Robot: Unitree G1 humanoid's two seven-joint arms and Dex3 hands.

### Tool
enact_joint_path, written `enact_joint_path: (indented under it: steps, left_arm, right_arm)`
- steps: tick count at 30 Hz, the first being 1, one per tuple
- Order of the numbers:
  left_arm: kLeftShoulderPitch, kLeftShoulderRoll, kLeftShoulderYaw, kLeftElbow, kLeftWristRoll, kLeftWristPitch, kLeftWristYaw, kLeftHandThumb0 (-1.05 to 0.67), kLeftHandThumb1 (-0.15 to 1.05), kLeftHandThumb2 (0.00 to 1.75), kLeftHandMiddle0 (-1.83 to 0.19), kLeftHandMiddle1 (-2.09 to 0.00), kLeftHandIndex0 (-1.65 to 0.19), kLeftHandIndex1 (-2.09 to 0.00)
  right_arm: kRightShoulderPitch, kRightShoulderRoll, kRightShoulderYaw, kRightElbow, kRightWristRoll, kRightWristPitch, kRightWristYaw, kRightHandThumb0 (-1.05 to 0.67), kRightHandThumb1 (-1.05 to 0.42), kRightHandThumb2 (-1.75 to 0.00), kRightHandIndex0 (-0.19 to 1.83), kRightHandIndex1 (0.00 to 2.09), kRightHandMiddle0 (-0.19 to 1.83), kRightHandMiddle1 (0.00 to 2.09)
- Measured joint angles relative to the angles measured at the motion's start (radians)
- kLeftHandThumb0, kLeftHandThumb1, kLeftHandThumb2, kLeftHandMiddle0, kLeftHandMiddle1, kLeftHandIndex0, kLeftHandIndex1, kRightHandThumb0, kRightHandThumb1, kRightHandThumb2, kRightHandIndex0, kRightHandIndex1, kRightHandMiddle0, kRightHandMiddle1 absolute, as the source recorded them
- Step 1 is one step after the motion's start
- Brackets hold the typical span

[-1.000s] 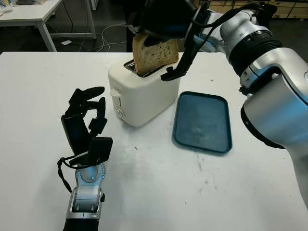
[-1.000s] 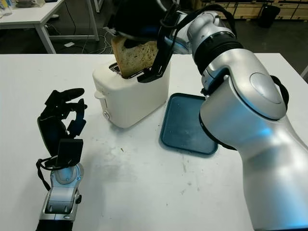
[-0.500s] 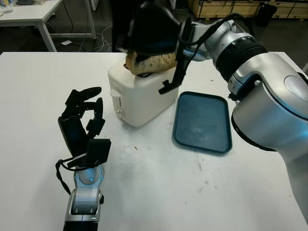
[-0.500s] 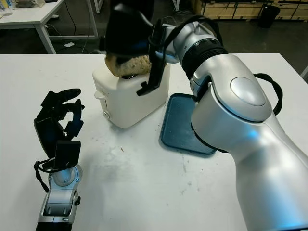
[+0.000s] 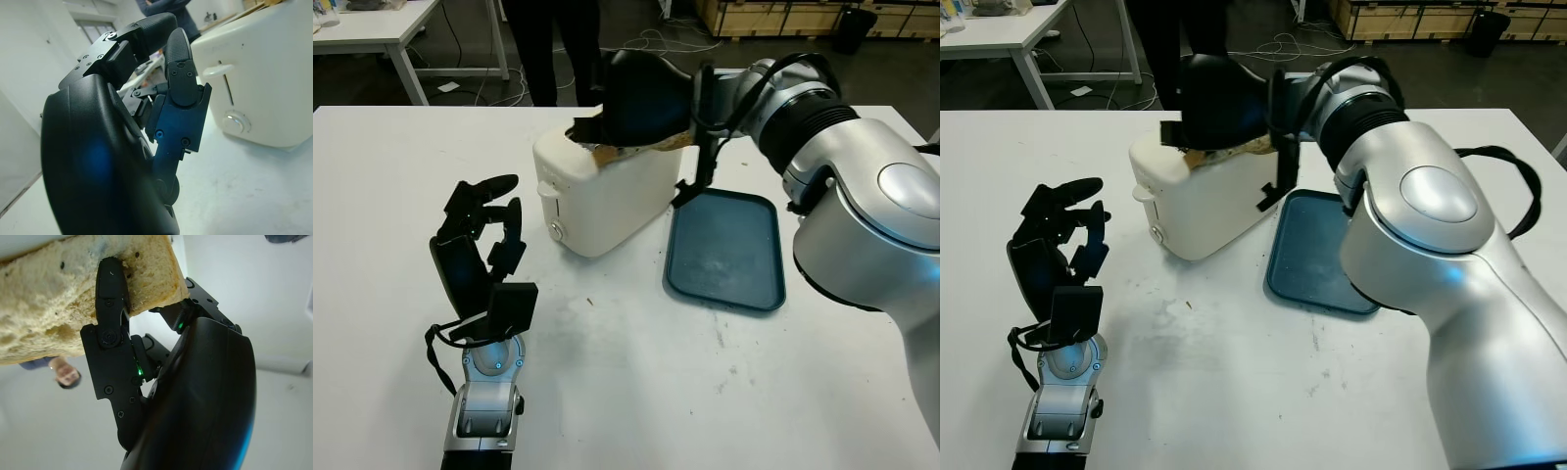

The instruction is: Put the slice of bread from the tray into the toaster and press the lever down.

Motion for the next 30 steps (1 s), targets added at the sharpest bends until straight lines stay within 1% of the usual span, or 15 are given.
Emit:
enact_joint_path:
  steps: [2, 3, 5, 7, 9, 10, 13, 15, 16, 17, 18, 23, 27, 29, 30]
  left_arm:
    - [0.000, 0.000, 0.000, 0.000, 0.000, 0.000, -0.001, -0.48, 0.92, 0.36, -0.67, -1.22, -0.68, -0.80]
    - [0.000, 0.000, 0.000, 0.000, 0.000, 0.000, -0.003, -0.48, 0.92, 0.36, -0.67, -1.22, -0.68, -0.79]
    - [0.000, 0.000, 0.000, 0.000, 0.000, 0.000, -0.004, -0.48, 0.92, 0.36, -0.67, -1.22, -0.68, -0.79]
    - [0.000, 0.000, 0.000, 0.001, 0.000, 0.000, -0.005, -0.48, 0.92, 0.36, -0.67, -1.22, -0.68, -0.79]
    - [0.000, 0.000, 0.000, 0.001, 0.001, 0.000, -0.006, -0.48, 0.92, 0.36, -0.67, -1.22, -0.68, -0.79]
    - [0.000, 0.000, 0.000, 0.001, 0.001, 0.000, -0.006, -0.48, 0.92, 0.36, -0.67, -1.22, -0.68, -0.79]
    - [0.000, 0.000, 0.000, 0.002, 0.001, 0.000, -0.007, -0.48, 0.92, 0.36, -0.67, -1.23, -0.69, -0.80]
    - [-0.001, 0.000, 0.000, 0.002, 0.001, 0.000, -0.008, -0.48, 0.92, 0.36, -0.67, -1.24, -0.69, -0.80]
    - [-0.001, 0.000, 0.000, 0.002, 0.001, 0.000, -0.008, -0.48, 0.92, 0.36, -0.67, -1.24, -0.69, -0.80]
    - [-0.001, 0.000, 0.000, 0.002, 0.001, 0.000, -0.010, -0.48, 0.92, 0.35, -0.67, -1.24, -0.69, -0.80]
    - [-0.001, 0.000, 0.000, 0.002, 0.001, 0.000, -0.010, -0.48, 0.92, 0.35, -0.67, -1.24, -0.68, -0.80]
    - [-0.001, 0.000, -0.001, 0.002, 0.001, 0.001, -0.011, -0.48, 0.92, 0.36, -0.66, -1.23, -0.68, -0.80]
    - [-0.001, 0.000, -0.001, 0.002, -0.003, 0.000, -0.014, -0.48, 0.92, 0.36, -0.64, -1.23, -0.67, -0.80]
    - [-0.001, -0.001, -0.001, 0.002, -0.003, 0.001, -0.015, -0.48, 0.92, 0.36, -0.64, -1.23, -0.67, -0.81]
    - [-0.001, -0.001, -0.001, 0.002, -0.002, 0.002, -0.014, -0.48, 0.92, 0.36, -0.65, -1.24, -0.67, -0.81]
  right_arm:
    - [-0.005, -0.013, 0.008, 0.002, -0.006, 0.006, 0.000, -0.54, -0.92, -0.40, 1.05, 1.75, 0.73, 1.55]
    - [-0.010, -0.021, 0.007, 0.002, -0.005, 0.005, 0.007, -0.54, -0.92, -0.35, 1.04, 1.75, 0.74, 1.51]
    - [-0.028, -0.039, -0.001, 0.003, -0.002, 0.005, 0.011, -0.56, -0.92, -0.34, 1.09, 1.75, 0.82, 1.52]
    - [-0.051, -0.058, -0.026, 0.003, 0.008, 0.005, -0.004, -0.55, -0.92, -0.27, 1.11, 1.75, 0.85, 1.48]
    - [-0.075, -0.074, -0.059, 0.003, 0.031, 0.004, -0.011, -0.54, -0.92, -0.30, 1.09, 1.75, 0.82, 1.58]
    - [-0.087, -0.081, -0.067, 0.003, 0.038, 0.005, -0.022, -0.55, -0.92, -0.28, 1.08, 1.75, 0.81, 1.60]
    - [-0.119, -0.093, -0.088, 0.002, 0.046, 0.005, -0.062, -0.53, -0.92, -0.36, 1.11, 1.75, 0.76, 1.67]
    - [-0.131, -0.098, -0.102, 0.001, 0.051, 0.005, -0.065, -0.54, -0.92, -0.37, 1.12, 1.75, 0.78, 1.73]
    - [-0.135, -0.101, -0.105, 0.001, 0.052, 0.005, -0.065, -0.54, -0.92, -0.36, 1.12, 1.75, 0.78, 1.74]
    - [-0.136, -0.103, -0.108, 0.001, 0.052, 0.005, -0.065, -0.55, -0.92, -0.30, 1.13, 1.75, 0.81, 1.74]
    - [-0.136, -0.104, -0.112, 0.001, 0.052, 0.005, -0.065, -0.55, -0.92, -0.28, 1.13, 1.75, 0.82, 1.74]
    - [-0.136, -0.106, -0.151, 0.002, 0.083, 0.005, -0.035, -0.57, -0.92, -0.33, 1.13, 1.75, 0.82, 1.75]
    - [-0.136, -0.107, -0.187, 0.002, 0.106, 0.006, 0.011, -0.55, -0.92, -0.28, 1.14, 1.75, 0.85, 1.75]
    - [-0.136, -0.107, -0.205, 0.002, 0.125, 0.006, 0.043, -0.56, -0.92, -0.34, 1.14, 1.75, 0.86, 1.75]
    - [-0.135, -0.107, -0.212, 0.002, 0.127, 0.006, 0.056, -0.55, -0.92, -0.32, 1.13, 1.75, 0.85, 1.74]
